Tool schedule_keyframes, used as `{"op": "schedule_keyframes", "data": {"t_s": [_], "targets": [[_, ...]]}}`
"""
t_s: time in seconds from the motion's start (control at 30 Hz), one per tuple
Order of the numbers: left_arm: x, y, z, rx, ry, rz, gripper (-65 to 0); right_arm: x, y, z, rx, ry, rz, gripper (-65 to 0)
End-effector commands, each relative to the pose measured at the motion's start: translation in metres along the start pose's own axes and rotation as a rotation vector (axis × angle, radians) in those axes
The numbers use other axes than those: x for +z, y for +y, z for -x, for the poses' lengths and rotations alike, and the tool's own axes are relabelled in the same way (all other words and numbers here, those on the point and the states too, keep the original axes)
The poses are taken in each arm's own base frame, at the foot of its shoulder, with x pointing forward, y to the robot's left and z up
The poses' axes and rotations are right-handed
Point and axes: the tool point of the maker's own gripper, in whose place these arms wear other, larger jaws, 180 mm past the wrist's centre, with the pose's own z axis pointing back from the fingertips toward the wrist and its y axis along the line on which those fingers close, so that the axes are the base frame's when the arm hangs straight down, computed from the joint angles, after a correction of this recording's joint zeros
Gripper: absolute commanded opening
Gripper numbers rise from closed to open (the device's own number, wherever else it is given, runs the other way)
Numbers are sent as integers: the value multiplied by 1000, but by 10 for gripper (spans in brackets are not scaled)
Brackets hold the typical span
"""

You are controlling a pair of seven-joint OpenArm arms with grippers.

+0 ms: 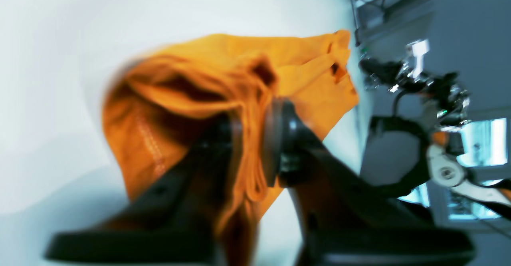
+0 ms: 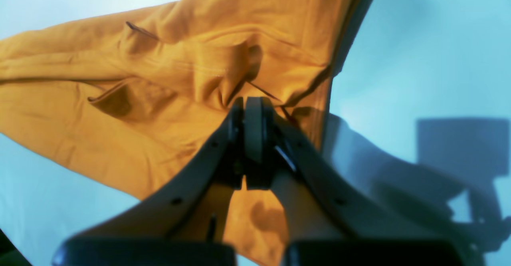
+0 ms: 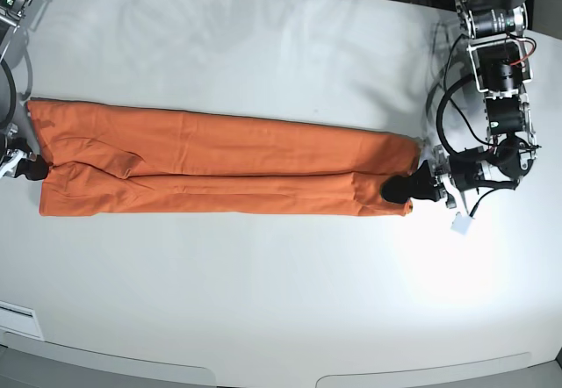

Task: Fold the T-shirt properly
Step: 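Grasp the ends of the folded strip with both grippers, then fold the strip end with the left gripper toward the right gripper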

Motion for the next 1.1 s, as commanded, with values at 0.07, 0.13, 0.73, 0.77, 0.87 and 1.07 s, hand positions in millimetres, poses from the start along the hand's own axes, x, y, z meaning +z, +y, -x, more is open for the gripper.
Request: {"op": "schedule_keyframes", "data": {"t_s": [0.07, 0.13, 0.73, 0.77, 0.87, 1.07], "targets": [[2, 13, 10, 11, 61, -69, -650, 11, 10, -28, 10, -94, -55, -650], [2, 13, 10, 11, 59, -68, -650, 10, 22, -28, -5, -93, -117, -650], [13, 13, -1, -4, 41, -80, -650, -54, 19, 30, 105, -11, 39, -650], [14, 13, -2, -5, 40, -82, -650, -56, 21, 34, 106, 4, 36, -650], [18, 15, -4, -5, 40, -93, -650, -56, 21, 35, 107, 8, 35, -650], [34, 11, -16, -9, 5, -79, -650, -56, 21, 38, 107, 31, 36, -650]]}}
